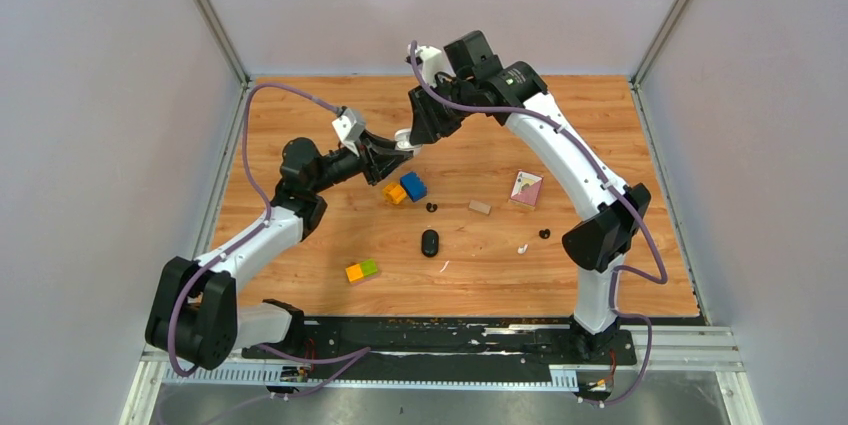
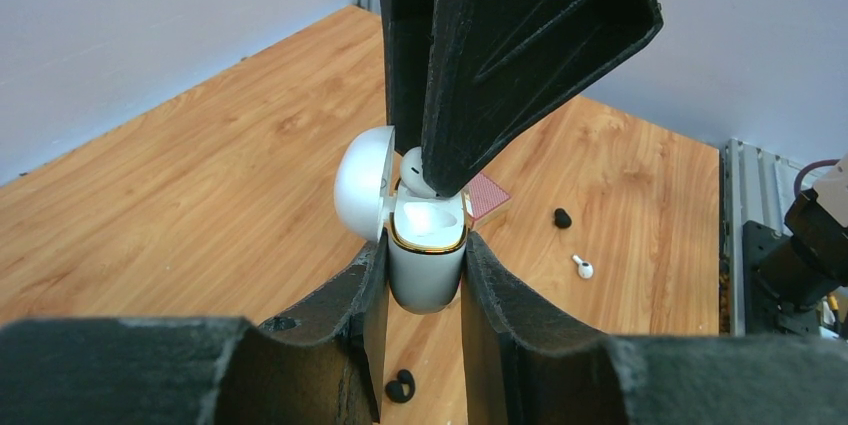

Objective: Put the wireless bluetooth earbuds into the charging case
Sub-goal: Pick up the left earbud from the right side groove of the charging case.

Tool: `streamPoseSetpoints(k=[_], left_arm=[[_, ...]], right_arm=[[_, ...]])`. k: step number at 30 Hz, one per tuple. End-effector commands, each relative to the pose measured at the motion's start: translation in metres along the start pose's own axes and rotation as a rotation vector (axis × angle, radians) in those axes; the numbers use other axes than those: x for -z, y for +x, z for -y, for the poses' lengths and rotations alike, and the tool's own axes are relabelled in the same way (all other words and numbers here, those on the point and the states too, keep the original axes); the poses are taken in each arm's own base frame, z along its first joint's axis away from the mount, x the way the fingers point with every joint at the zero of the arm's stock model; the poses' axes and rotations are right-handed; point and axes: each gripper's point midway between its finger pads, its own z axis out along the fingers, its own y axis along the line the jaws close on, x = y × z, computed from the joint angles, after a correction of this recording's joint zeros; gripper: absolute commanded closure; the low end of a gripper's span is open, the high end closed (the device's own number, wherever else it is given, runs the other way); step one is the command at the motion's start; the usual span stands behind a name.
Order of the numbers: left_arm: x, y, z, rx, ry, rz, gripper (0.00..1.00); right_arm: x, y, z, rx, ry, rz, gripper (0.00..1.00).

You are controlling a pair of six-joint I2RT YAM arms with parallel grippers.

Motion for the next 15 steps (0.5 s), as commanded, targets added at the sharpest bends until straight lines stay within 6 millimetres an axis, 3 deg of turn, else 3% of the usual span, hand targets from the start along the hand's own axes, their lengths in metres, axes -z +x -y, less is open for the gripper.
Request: streamPoseSetpoints(k=[1, 12, 15], left_arm=[[-0.008, -0.020, 0.000, -0.068, 0.002, 0.042, 1.00], [-0.013, -0.028, -0.001, -0.049, -0.011, 0.059, 1.00], [-0.015, -0.032, -0.002, -0.047, -0.011, 0.066, 1.00]], right_arm=[[0.000, -0.018, -0.017, 0.017, -0.039, 0.055, 0.66], [-0.005, -0.017, -0.020, 0.029, -0.044, 0.050, 0.66], [-0.007, -0.019, -0.020, 0.036, -0.036, 0.055, 0.72]])
